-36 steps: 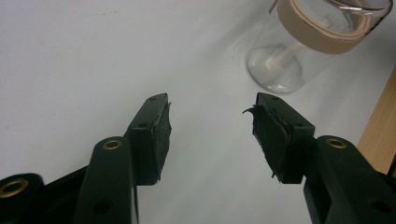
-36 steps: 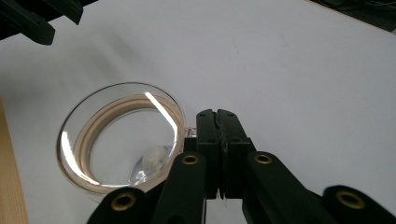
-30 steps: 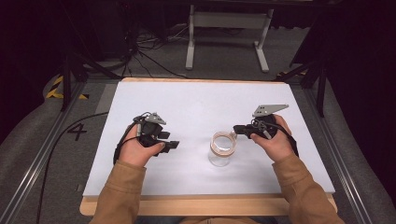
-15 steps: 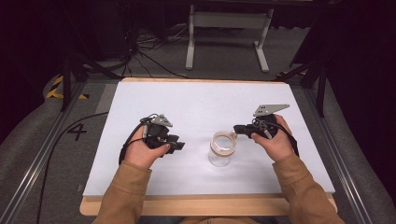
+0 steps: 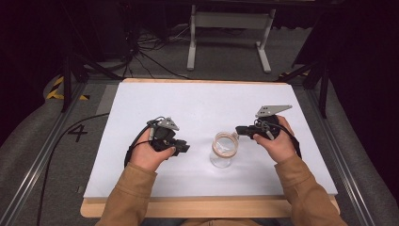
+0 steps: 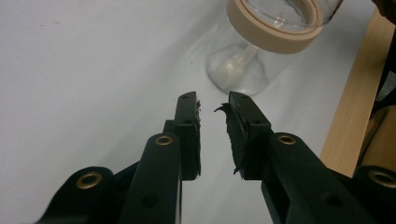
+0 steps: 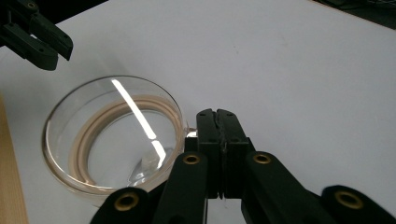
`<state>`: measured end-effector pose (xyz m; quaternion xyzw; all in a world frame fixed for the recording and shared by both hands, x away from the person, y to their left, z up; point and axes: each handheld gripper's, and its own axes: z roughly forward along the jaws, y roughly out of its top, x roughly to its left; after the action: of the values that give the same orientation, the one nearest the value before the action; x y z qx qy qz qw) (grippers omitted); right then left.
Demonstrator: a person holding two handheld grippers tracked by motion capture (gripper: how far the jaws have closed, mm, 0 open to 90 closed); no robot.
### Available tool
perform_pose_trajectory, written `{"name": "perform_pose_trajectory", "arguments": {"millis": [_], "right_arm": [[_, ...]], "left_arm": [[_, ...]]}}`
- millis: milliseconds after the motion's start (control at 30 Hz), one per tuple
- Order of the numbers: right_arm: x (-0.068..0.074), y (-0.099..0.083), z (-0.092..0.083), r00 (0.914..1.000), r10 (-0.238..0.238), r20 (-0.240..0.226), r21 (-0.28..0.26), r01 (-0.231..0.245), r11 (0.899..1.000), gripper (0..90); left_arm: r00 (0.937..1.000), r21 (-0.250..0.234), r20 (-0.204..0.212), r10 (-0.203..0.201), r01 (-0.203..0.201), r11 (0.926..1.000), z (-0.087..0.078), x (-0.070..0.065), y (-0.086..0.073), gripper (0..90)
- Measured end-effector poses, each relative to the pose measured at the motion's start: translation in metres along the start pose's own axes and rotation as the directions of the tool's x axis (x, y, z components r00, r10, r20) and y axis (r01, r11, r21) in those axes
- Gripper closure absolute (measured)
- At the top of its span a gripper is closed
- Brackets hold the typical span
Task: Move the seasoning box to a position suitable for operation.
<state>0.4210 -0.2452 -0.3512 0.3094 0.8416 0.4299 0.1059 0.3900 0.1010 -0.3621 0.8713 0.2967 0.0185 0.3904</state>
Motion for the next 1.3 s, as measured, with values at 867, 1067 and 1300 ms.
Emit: {"name": "perform_pose_trajectory", "arguments": {"millis": [867,1067,1300], "right_arm": [[0.002,-0.003,-0.001,0.9999,-0.008,0.014,-0.004,0.008,1.000,90.0],[0.005,-0.004,-0.002,0.9995,-0.019,0.026,-0.002,0.019,1.000,90.0],[0.011,-0.004,-0.008,0.9980,-0.045,0.045,0.023,0.044,0.999,90.0]], "left_arm": [[0.9909,-0.144,0.103,0.086,-0.071,0.9870,0.047,-0.034,0.025,86.1],[0.9903,-0.161,0.102,0.094,-0.077,0.9839,0.048,-0.035,0.028,87.1],[0.9894,-0.155,0.104,0.101,-0.085,0.9843,0.048,-0.035,0.031,87.1]]}}
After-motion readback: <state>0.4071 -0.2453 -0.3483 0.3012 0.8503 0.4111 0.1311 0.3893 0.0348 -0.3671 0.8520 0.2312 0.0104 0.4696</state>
